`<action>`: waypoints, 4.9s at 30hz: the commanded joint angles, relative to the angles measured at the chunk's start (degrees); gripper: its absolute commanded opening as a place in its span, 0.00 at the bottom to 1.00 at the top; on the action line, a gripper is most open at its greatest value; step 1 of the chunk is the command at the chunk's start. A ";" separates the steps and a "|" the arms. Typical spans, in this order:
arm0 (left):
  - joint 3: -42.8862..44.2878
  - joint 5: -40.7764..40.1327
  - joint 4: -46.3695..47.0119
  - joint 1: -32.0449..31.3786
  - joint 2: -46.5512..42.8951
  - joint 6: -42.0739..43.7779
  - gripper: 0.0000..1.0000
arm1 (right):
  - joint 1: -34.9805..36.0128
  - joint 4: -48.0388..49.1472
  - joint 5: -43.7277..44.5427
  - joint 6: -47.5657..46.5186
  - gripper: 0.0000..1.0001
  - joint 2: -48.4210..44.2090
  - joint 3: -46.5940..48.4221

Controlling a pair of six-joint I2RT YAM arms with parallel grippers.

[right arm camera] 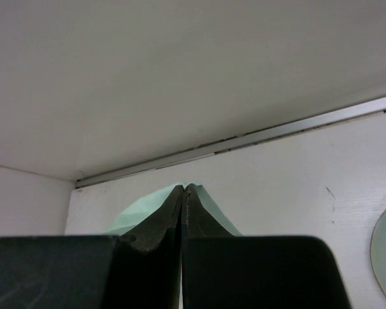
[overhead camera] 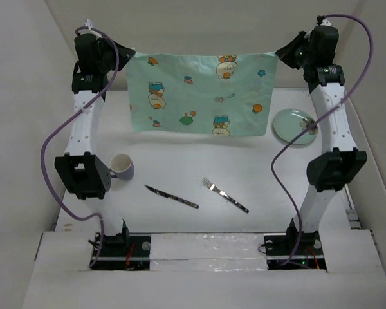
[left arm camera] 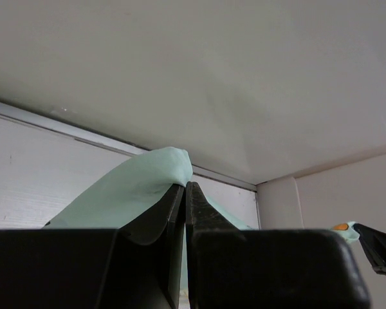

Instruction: Set the dinner table for one person

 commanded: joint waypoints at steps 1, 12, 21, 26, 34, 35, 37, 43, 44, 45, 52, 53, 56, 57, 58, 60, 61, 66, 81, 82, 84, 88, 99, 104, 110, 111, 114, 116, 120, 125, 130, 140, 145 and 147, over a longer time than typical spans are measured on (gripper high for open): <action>8.86 0.64 1.96 0.13 1.30 -2.21 0.00 | -0.82 -0.46 -1.55 1.41 0.00 1.68 13.67; -17.67 2.75 11.10 2.68 -6.69 -0.98 0.00 | -2.58 9.64 -5.51 1.67 0.00 -7.27 -16.45; -47.63 0.65 13.83 1.98 -10.12 3.40 0.00 | -3.63 16.76 -8.85 0.62 0.00 -7.62 -47.91; -52.73 -1.20 12.77 0.92 -7.14 5.52 0.00 | -3.63 15.52 -8.42 0.18 0.00 -5.16 -51.95; -57.22 -1.73 10.04 0.92 -9.59 8.68 0.00 | -4.16 14.83 -6.92 -1.66 0.00 -10.69 -61.17; -58.18 -1.90 8.56 0.92 -10.64 9.55 0.00 | -4.16 14.74 -6.92 -1.84 0.00 -11.22 -62.15; -59.24 -1.82 7.67 0.92 -11.79 10.00 0.00 | -4.16 14.48 -7.00 -2.72 0.00 -13.15 -63.82; -63.46 0.11 7.50 0.92 -15.65 10.27 0.00 | -4.78 14.30 -7.80 -3.60 0.00 -15.70 -69.97; -63.99 0.38 7.41 0.92 -16.53 10.27 0.00 | -4.78 14.30 -7.62 -3.69 0.00 -16.05 -70.50; -64.08 0.47 7.32 0.92 -16.80 10.44 0.00 | -4.78 14.30 -7.45 -3.77 0.00 -16.40 -71.37; -64.17 1.26 5.92 0.92 -18.39 11.41 0.00 | -5.30 13.25 -5.78 -4.48 0.00 -18.86 -72.88; -64.08 1.26 6.09 0.92 -18.38 11.41 0.00 | -5.30 13.24 -5.77 -4.48 0.00 -18.87 -72.88; -62.86 0.91 5.74 0.92 -16.99 11.76 0.00 | -5.30 12.89 -5.51 -4.48 0.00 -18.78 -71.83; -61.98 0.91 5.48 0.92 -16.19 11.85 0.00 | -5.30 12.46 -5.34 -4.48 0.00 -18.69 -71.39; -61.97 1.08 5.47 0.92 -16.19 11.85 0.00 | -5.30 12.28 -5.33 -4.48 0.00 -18.69 -71.38; -61.09 1.70 5.21 0.92 -15.31 11.85 0.00 | -5.30 11.66 -3.76 -4.65 0.00 -19.13 -70.94; -61.00 2.31 5.12 0.92 -15.39 11.93 0.00 | -5.83 10.96 -3.32 -4.83 0.00 -19.39 -70.86; -60.65 2.14 4.33 0.92 -15.66 12.11 0.21 | -6.36 10.08 -2.17 -5.27 0.04 -19.22 -70.60; -43.53 2.32 0.29 -3.98 -14.52 12.02 0.10 | -5.83 4.19 -1.83 -4.48 0.55 -20.88 -62.25; -41.60 0.75 -0.06 -5.22 -14.17 12.37 0.10 | -6.70 4.19 -1.38 -4.04 0.58 -20.89 -61.37; -35.36 -0.58 -0.76 -9.07 -13.47 13.25 0.08 | -8.99 4.80 0.28 -1.77 0.63 -20.10 -58.65; -25.16 -4.78 -2.96 -17.41 -10.31 16.67 0.07 | -15.66 10.93 0.91 6.49 0.62 -16.25 -59.08; -31.03 -6.12 -0.33 -30.10 -14.25 19.49 0.31 | -24.82 16.49 -0.33 19.16 0.59 -7.00 -59.61; -34.72 -5.86 -0.68 -30.10 -16.19 21.08 0.31 | -24.82 16.76 -0.06 24.79 0.56 -3.31 -58.46; -33.93 -4.46 -0.68 -27.38 -17.42 22.04 0.30 | -24.29 15.35 3.80 30.67 0.52 -1.64 -58.55; -33.85 -4.19 -0.59 -26.68 -17.50 22.04 0.30 | -23.77 15.53 3.98 31.11 0.51 -1.29 -58.55; -33.84 -3.84 -0.68 -26.68 -17.68 22.13 0.29 | -22.01 11.50 8.01 32.61 0.47 0.46 -54.87; -34.28 -3.75 -0.59 -26.68 -17.77 22.13 0.29 | -20.95 8.07 11.08 33.31 0.43 1.43 -51.71; -35.16 -3.49 0.20 -25.36 -17.94 21.87 0.27 | -18.93 2.36 14.53 34.80 0.34 4.76 -46.52; -35.08 -3.57 0.55 -23.34 -18.73 21.69 0.26 | -17.70 -5.30 17.42 37.00 0.19 8.02 -40.36; -35.25 -5.33 -0.59 -23.34 -19.70 22.74 0.25 | -17.70 0.04 18.30 36.75 0.00 4.87 -45.35; -30.69 -2.52 -3.48 -25.09 -18.03 22.83 0.25 | -21.12 24.83 6.74 21.98 0.00 -16.22 -56.09; -29.89 -1.38 -3.67 -25.97 -18.82 22.13 0.29 | -20.07 29.92 -7.88 19.17 0.00 -23.25 -56.62; -29.54 -2.25 -4.19 -25.97 -19.87 22.65 0.34 | -14.74 30.12 -13.29 17.68 0.00 -24.31 -57.14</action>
